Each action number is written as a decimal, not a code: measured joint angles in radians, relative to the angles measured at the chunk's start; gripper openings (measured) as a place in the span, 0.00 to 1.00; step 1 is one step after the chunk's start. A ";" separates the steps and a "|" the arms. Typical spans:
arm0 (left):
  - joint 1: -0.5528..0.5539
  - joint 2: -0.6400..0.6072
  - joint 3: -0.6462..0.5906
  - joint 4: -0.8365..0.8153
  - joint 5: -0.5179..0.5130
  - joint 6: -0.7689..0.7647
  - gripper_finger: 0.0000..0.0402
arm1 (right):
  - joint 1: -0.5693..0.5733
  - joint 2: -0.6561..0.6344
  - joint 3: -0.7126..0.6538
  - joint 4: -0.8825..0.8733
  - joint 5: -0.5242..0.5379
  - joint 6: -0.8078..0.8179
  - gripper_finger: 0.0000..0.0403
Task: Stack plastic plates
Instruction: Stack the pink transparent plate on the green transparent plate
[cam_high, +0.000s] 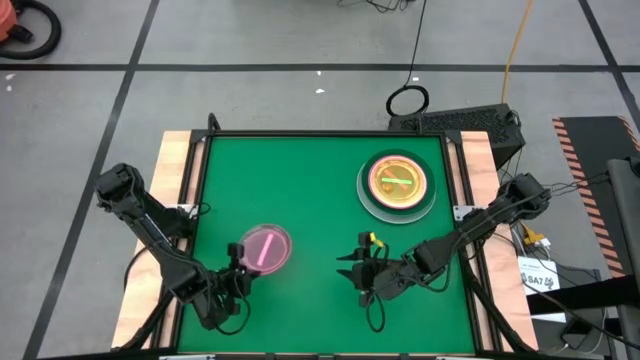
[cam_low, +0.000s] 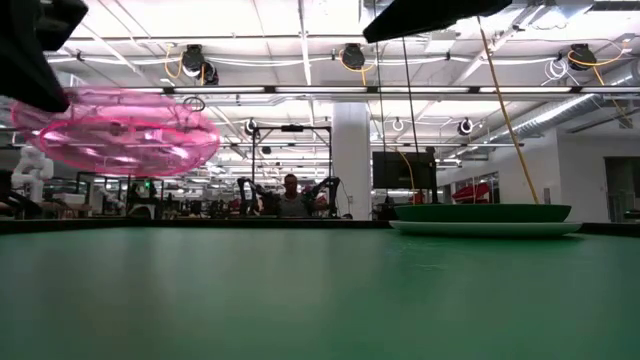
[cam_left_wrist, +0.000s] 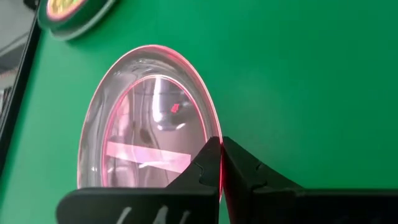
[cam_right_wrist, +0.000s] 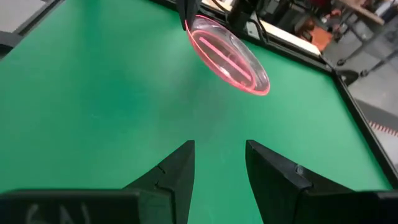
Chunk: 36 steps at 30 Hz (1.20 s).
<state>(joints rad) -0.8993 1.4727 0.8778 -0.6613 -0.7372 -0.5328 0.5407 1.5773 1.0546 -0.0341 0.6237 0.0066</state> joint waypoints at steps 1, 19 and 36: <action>0.006 0.000 0.006 0.019 0.000 0.028 0.01 | 0.000 0.013 0.000 0.020 0.000 -0.017 0.33; 0.078 0.000 0.050 0.271 0.063 0.394 0.01 | -0.009 0.080 0.000 0.146 0.002 -0.177 0.34; 0.129 0.000 0.050 0.410 0.187 0.566 0.01 | 0.011 0.080 0.007 0.261 0.002 -0.403 0.51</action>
<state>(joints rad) -0.7702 1.4725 0.9276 -0.2508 -0.5497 0.0328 0.5518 1.6573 1.0618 0.2273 0.6258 -0.3966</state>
